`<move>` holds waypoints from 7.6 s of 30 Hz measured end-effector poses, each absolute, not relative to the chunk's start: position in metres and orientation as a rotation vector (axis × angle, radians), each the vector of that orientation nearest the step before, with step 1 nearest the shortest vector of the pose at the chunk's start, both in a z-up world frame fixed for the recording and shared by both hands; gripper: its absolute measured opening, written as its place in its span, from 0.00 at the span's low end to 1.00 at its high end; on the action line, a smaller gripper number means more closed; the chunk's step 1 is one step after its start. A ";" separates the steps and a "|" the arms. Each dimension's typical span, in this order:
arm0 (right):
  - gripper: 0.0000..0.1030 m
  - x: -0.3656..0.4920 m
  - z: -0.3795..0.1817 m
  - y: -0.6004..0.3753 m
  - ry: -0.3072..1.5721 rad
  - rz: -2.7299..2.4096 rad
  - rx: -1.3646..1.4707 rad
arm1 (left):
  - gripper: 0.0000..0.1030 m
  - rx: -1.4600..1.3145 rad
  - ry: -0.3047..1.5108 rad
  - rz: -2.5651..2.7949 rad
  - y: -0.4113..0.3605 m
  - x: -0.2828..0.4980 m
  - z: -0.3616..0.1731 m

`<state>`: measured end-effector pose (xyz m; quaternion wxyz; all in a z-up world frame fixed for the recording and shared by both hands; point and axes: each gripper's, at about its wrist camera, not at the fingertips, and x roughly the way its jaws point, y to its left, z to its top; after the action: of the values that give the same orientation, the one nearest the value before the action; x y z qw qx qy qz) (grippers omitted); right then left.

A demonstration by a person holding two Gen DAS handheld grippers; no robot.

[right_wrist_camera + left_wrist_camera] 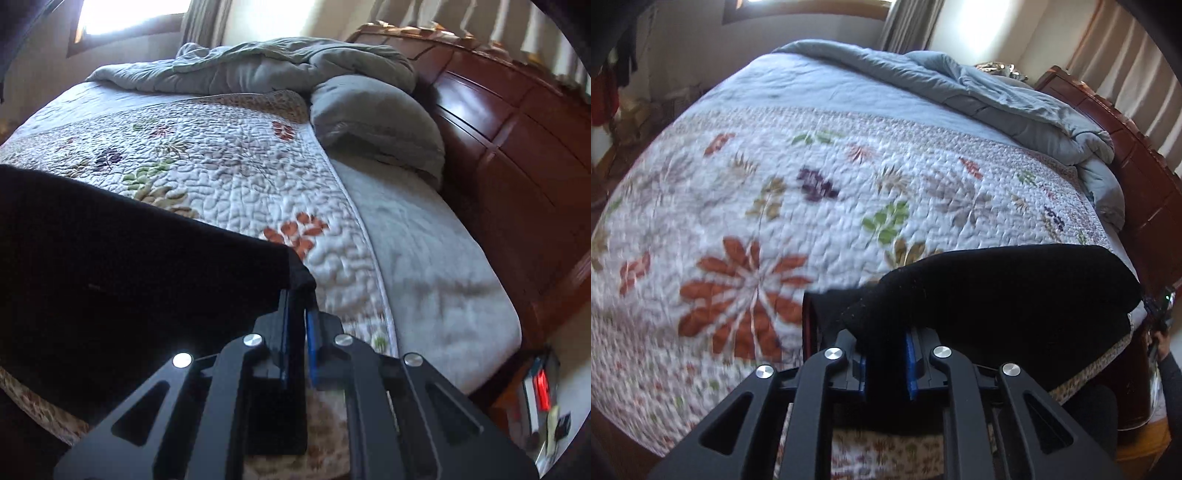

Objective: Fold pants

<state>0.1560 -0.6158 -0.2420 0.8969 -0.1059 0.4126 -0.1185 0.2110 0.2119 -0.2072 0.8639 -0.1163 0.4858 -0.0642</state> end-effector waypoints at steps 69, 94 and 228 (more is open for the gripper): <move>0.38 0.056 -0.334 -0.695 0.841 -0.205 1.149 | 0.39 -0.506 1.250 0.097 0.235 0.157 -0.310; 0.30 0.038 -0.339 -0.554 0.960 0.059 1.162 | 0.39 -0.495 1.258 0.072 0.233 0.158 -0.316; 0.10 0.056 -0.109 -0.466 0.701 -0.239 0.298 | 0.84 -0.641 1.014 0.056 0.232 0.116 -0.321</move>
<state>0.0558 -0.4656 -0.1093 0.9214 0.1451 0.3413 -0.1162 0.1162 0.2321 -0.3211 0.8251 -0.3018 0.4769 0.0265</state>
